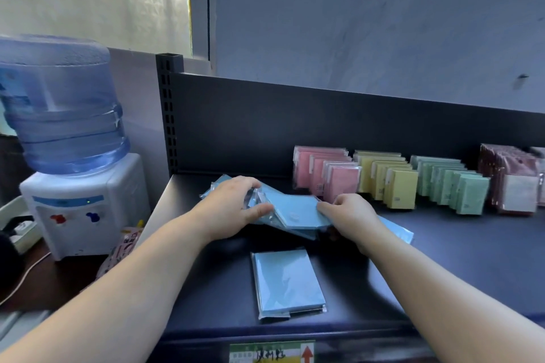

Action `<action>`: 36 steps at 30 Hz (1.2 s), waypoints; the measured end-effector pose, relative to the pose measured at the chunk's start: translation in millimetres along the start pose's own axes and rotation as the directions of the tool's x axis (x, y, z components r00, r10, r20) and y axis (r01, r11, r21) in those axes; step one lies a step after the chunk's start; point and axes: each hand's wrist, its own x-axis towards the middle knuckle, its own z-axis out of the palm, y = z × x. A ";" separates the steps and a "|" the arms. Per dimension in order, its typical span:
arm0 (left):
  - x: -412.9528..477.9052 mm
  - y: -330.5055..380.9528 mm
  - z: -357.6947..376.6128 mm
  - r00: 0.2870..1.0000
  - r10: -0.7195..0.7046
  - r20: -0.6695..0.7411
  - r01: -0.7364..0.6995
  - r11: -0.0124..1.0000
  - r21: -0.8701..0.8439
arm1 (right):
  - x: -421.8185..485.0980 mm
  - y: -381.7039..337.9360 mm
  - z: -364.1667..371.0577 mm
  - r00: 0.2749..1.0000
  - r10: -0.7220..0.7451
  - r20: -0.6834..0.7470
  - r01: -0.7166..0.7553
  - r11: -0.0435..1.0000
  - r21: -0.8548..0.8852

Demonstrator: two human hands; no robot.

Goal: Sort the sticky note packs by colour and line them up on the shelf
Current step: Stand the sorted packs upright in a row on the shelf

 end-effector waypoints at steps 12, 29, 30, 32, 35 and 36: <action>7.1 -5.2 2.5 0.987 -0.163 -0.003 0.163 0.987 -0.011 | -9.8 -15.8 -11.5 0.895 -0.217 0.391 0.252 0.967 -0.041; 4.8 -1.8 -3.7 0.974 -0.223 -0.023 0.192 0.881 -0.432 | 5.0 -27.3 2.8 0.843 -0.238 0.483 0.288 0.957 -0.031; 5.0 -0.5 -3.1 0.974 -0.222 -0.039 0.178 0.864 -0.471 | 5.2 -29.8 2.0 0.834 -0.250 0.492 0.301 0.953 -0.026; 4.2 2.4 -2.1 0.974 -0.213 -0.079 0.137 0.828 -0.544 | 5.4 -33.6 2.9 0.824 -0.302 0.480 0.362 0.932 -0.036; 2.5 4.5 -7.5 0.958 -0.235 -0.165 0.093 0.798 -0.595 | -1.3 -38.3 4.1 0.830 -0.400 0.389 0.478 0.869 -0.127; 1.6 5.4 -10.2 0.955 -0.232 -0.187 0.078 0.800 -0.594 | -4.8 -39.8 4.2 0.817 -0.463 0.343 0.531 0.837 -0.134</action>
